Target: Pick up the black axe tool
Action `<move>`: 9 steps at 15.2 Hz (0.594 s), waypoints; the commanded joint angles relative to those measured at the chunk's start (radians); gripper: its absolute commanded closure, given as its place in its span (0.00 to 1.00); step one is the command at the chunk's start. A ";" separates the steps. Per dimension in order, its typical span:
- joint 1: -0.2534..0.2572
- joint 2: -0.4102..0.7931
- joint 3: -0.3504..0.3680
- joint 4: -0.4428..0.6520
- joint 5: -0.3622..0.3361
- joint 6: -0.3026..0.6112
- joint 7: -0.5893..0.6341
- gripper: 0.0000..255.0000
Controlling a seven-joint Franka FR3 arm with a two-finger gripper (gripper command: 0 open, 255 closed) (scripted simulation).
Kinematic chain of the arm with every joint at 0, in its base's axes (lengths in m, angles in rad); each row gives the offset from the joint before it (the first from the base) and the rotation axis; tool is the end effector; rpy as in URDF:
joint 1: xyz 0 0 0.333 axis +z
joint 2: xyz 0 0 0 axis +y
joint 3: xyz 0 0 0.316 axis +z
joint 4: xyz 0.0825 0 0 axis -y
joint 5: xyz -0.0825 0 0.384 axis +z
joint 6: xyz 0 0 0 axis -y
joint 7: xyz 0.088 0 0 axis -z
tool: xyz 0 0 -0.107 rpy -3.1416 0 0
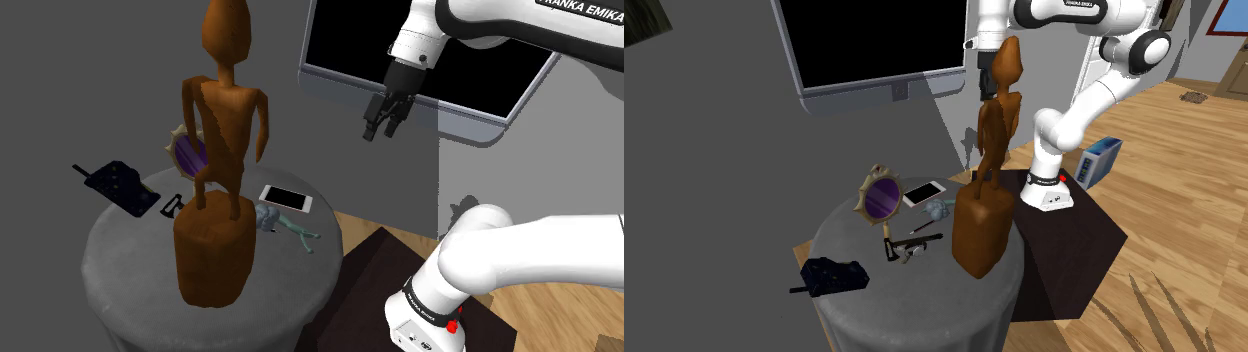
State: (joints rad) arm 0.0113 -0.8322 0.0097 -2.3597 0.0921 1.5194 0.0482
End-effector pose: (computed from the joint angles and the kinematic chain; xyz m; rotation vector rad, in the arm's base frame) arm 0.2888 0.0173 0.5985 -3.0568 0.0398 0.0167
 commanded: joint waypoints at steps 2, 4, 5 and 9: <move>0.008 0.024 0.014 -0.005 0.004 0.029 0.001 0.00; 0.022 0.074 0.042 -0.011 0.010 0.086 0.004 0.00; 0.029 0.100 0.056 -0.013 0.013 0.114 0.005 0.00; 0.055 0.215 0.111 -0.006 0.017 0.223 0.014 0.00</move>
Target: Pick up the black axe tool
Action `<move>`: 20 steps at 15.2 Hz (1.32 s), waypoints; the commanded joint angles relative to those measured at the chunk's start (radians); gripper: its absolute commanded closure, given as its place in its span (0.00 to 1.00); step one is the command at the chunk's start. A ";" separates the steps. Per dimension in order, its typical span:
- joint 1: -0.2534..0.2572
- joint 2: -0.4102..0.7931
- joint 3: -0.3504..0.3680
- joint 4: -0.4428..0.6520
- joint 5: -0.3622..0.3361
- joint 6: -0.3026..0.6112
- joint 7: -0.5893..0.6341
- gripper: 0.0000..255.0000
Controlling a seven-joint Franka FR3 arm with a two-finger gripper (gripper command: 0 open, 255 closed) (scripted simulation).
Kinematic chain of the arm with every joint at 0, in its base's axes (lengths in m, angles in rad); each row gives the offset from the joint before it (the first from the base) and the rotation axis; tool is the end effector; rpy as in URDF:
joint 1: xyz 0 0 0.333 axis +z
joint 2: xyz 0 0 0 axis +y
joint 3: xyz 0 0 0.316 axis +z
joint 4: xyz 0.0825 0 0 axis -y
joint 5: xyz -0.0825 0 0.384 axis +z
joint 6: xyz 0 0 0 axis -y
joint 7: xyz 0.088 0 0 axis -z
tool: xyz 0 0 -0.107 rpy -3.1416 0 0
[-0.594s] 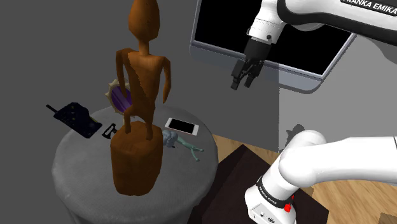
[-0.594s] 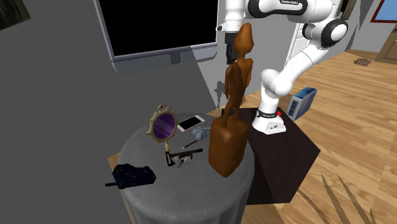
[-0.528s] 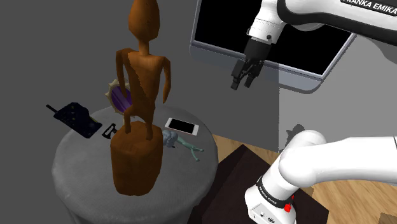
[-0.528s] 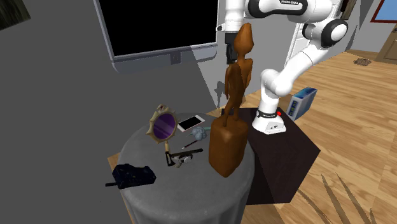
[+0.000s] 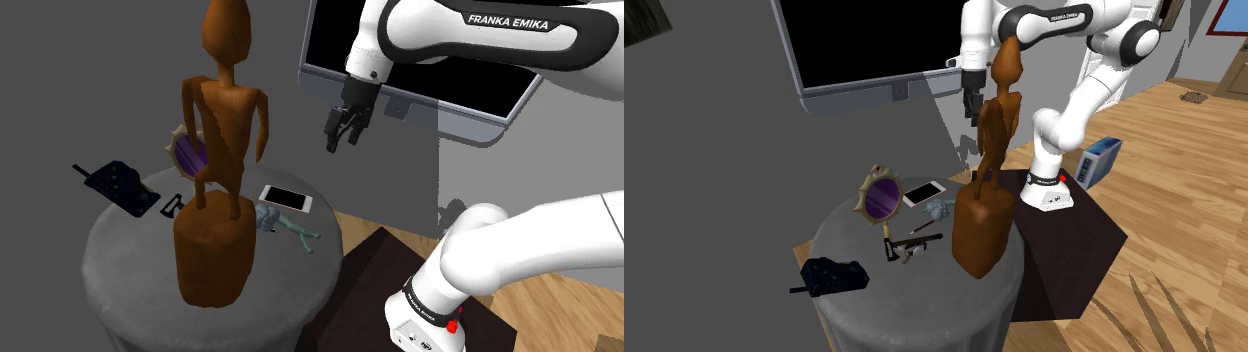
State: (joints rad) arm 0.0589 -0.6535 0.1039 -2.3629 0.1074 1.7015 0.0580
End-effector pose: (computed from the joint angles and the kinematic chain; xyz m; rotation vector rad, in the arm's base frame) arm 0.3460 0.0736 0.5536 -3.0976 -0.1063 0.0222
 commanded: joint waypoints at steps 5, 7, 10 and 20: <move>0.031 0.196 0.086 0.031 -0.011 0.165 0.022 0.00; 0.039 0.264 0.113 0.053 -0.023 0.210 0.033 0.00; 0.049 0.370 0.153 0.093 -0.051 0.270 0.053 0.00; 0.101 0.747 0.250 0.298 -0.229 0.402 0.163 0.00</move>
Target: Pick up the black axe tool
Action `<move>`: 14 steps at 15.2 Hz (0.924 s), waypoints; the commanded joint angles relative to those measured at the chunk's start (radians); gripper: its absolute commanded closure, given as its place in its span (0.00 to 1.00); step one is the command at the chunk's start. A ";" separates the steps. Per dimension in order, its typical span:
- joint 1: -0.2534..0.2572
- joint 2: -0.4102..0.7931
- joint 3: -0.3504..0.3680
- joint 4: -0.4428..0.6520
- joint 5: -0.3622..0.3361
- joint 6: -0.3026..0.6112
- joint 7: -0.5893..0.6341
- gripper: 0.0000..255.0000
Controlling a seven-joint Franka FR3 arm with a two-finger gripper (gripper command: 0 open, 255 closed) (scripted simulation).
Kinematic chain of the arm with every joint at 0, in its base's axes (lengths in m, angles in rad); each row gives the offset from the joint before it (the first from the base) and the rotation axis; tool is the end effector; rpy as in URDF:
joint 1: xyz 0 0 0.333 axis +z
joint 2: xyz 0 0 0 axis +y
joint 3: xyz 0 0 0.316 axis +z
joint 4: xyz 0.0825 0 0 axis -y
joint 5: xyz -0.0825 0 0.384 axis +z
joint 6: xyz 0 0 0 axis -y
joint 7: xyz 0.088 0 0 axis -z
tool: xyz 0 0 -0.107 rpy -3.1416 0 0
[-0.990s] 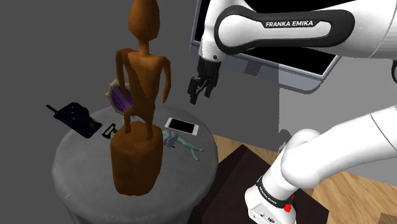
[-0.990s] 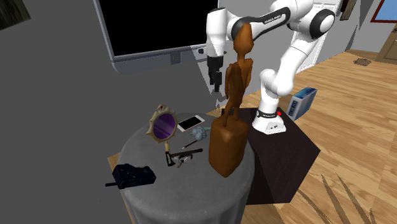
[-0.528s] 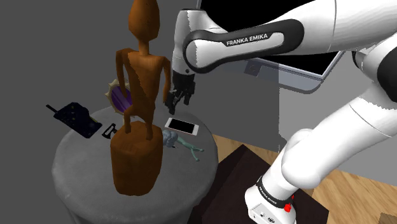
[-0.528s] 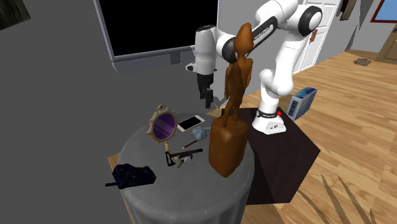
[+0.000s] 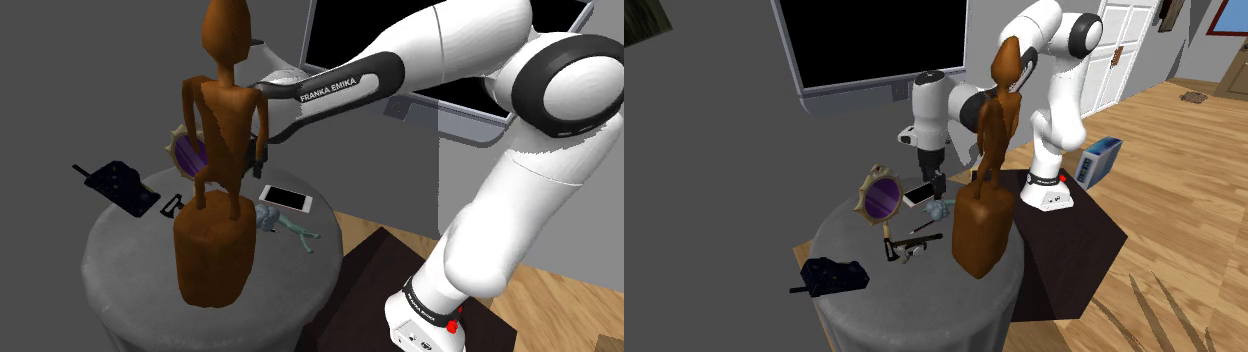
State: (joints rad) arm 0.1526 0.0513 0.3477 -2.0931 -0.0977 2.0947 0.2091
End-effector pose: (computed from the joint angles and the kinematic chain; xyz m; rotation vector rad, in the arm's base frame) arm 0.4841 0.2577 0.3958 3.0189 0.5214 -0.0312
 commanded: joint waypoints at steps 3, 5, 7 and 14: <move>0.039 0.160 0.015 0.111 -0.093 0.022 0.047 0.00; 0.065 0.239 0.016 0.172 -0.139 0.025 0.068 0.00; 0.094 0.317 0.014 0.237 -0.181 0.024 0.084 0.00; 0.138 0.440 -0.003 0.309 -0.242 0.056 0.111 0.00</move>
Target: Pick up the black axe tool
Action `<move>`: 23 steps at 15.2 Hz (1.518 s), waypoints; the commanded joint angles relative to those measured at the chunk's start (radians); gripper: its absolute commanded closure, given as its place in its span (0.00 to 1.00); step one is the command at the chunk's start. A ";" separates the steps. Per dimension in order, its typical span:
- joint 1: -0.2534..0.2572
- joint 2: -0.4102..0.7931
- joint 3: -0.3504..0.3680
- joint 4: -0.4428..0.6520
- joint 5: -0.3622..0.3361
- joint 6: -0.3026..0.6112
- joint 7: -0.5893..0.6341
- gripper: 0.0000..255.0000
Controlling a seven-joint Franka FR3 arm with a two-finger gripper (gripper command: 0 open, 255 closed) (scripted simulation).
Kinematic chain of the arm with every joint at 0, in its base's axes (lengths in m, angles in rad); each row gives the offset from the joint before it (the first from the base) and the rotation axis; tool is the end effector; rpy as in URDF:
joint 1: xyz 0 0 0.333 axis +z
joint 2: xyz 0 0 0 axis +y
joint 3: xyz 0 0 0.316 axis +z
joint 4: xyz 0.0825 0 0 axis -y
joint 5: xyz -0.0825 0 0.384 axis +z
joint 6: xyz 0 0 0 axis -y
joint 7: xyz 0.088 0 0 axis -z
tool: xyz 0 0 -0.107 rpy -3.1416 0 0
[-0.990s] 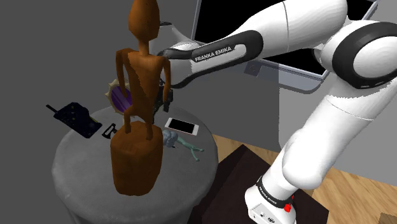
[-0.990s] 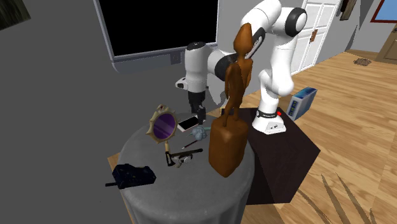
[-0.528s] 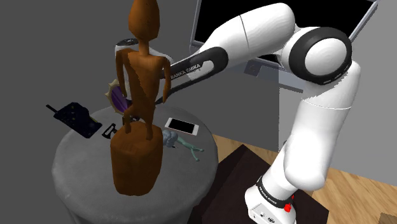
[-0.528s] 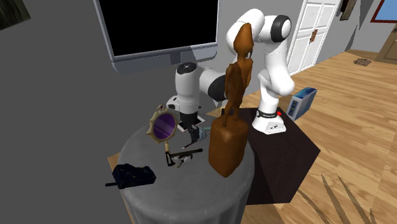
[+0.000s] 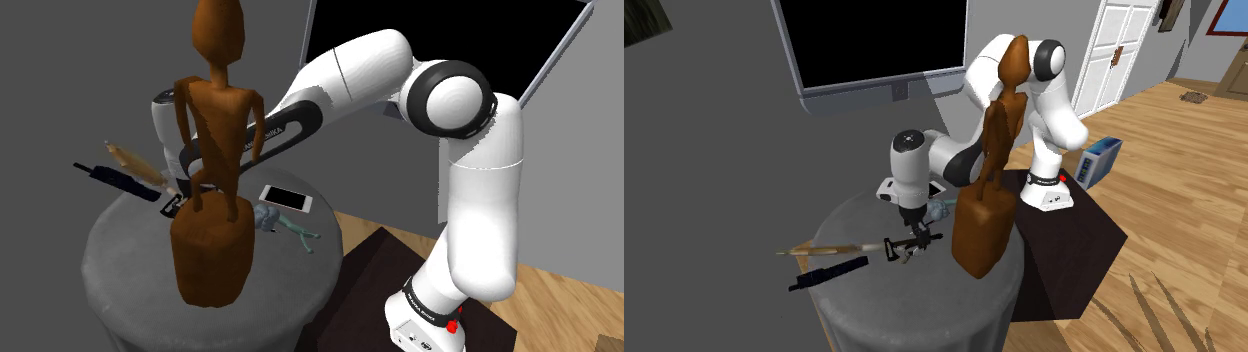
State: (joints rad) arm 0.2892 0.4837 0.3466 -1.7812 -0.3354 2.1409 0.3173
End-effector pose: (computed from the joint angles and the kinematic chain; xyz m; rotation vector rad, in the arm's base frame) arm 0.5368 0.3571 0.2912 2.9148 0.7183 -0.0344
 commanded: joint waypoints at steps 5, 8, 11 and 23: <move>0.007 0.036 -0.010 -0.011 -0.019 0.043 0.015 0.00; 0.008 0.041 -0.011 -0.001 -0.019 0.039 0.013 1.00; 0.007 0.030 -0.008 -0.008 -0.016 0.035 0.013 1.00; -0.003 -0.025 0.006 0.010 0.013 -0.034 -0.012 1.00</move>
State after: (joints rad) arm 0.2859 0.4629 0.3509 -1.7776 -0.3254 2.1181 0.3078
